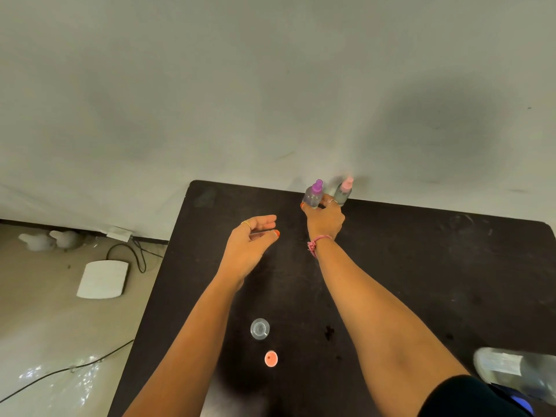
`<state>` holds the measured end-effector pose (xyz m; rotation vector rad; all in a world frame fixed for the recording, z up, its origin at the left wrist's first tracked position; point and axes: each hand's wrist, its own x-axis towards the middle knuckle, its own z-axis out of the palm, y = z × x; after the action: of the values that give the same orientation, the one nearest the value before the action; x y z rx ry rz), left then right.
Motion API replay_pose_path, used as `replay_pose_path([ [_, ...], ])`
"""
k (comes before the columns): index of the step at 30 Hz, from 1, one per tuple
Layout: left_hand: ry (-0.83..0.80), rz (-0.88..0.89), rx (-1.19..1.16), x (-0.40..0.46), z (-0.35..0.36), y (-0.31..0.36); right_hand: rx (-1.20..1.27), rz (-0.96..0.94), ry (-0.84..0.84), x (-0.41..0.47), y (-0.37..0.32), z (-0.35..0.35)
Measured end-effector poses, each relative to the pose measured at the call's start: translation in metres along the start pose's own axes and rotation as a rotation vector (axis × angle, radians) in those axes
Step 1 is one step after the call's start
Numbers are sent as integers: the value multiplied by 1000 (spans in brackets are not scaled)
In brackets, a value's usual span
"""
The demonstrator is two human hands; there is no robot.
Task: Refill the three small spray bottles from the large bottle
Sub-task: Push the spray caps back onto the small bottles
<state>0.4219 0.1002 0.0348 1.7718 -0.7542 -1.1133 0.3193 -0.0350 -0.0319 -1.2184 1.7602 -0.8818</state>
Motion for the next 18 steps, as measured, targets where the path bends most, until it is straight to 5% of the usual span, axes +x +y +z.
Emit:
replay_pose_path([
  [18,24,-50,-48,-4,-5,-18,-51,-34,-11,8,0,9],
])
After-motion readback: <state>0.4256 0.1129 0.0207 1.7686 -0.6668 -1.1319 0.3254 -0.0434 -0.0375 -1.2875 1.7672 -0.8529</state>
